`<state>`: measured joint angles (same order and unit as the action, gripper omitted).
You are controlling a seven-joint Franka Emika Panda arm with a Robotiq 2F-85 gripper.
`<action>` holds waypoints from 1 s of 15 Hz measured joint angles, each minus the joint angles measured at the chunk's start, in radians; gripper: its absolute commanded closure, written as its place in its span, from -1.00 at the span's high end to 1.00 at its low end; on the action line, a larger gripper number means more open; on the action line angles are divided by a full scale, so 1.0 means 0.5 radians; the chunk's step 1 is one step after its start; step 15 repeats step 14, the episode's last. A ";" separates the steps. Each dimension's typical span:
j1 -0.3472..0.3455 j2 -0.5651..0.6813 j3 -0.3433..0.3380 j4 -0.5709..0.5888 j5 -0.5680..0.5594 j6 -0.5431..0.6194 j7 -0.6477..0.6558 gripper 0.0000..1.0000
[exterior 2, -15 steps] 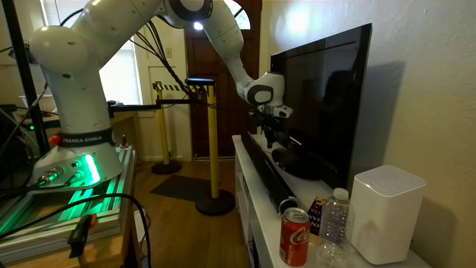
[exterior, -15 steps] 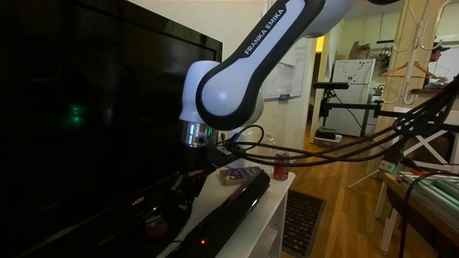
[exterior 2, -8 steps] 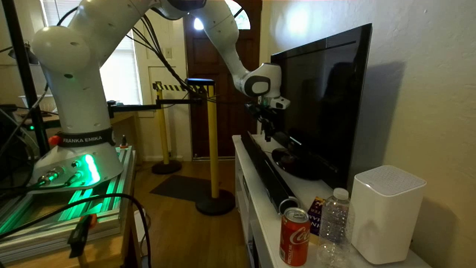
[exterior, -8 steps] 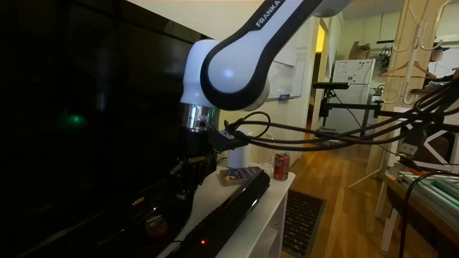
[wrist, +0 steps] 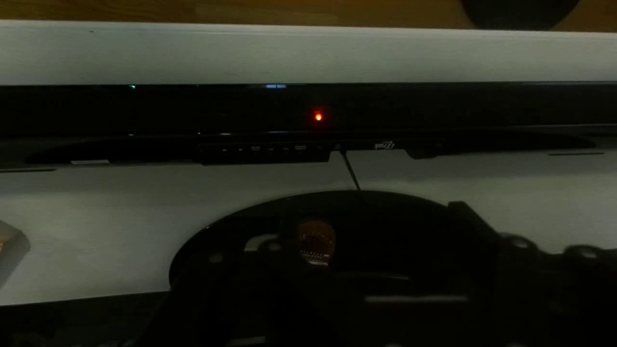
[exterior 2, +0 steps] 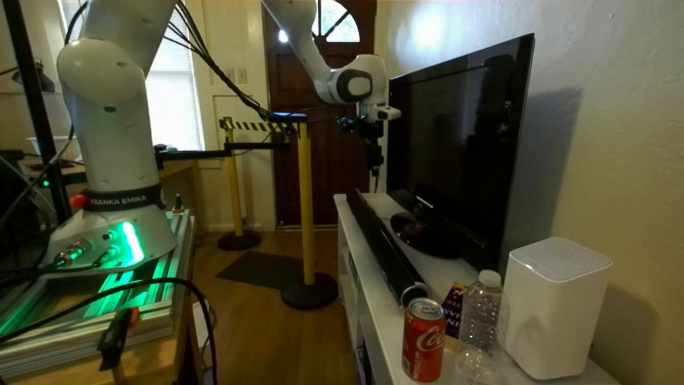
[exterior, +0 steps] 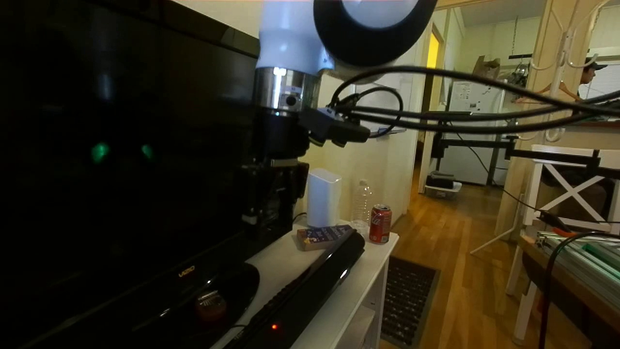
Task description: Press a button on the black speaker in front of the television.
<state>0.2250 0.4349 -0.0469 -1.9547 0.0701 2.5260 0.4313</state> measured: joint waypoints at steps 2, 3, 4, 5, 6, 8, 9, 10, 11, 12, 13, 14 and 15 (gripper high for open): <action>0.048 -0.105 -0.026 -0.059 -0.095 -0.060 0.149 1.00; 0.065 -0.154 -0.031 -0.087 -0.141 -0.092 0.213 1.00; 0.078 -0.205 -0.033 -0.115 -0.187 -0.127 0.275 1.00; 0.086 -0.252 -0.033 -0.142 -0.232 -0.159 0.334 1.00; 0.092 -0.298 -0.033 -0.170 -0.281 -0.194 0.392 1.00; 0.098 -0.365 -0.033 -0.216 -0.322 -0.223 0.445 1.00; 0.099 -0.380 -0.033 -0.230 -0.326 -0.226 0.453 1.00; 0.099 -0.384 -0.033 -0.235 -0.327 -0.226 0.456 1.00; 0.099 -0.383 -0.033 -0.237 -0.328 -0.226 0.457 1.00; 0.099 -0.383 -0.033 -0.239 -0.328 -0.226 0.458 1.00; 0.099 -0.384 -0.033 -0.241 -0.328 -0.226 0.458 1.00; 0.099 -0.384 -0.033 -0.243 -0.328 -0.226 0.459 1.00; 0.099 -0.384 -0.033 -0.243 -0.328 -0.226 0.459 1.00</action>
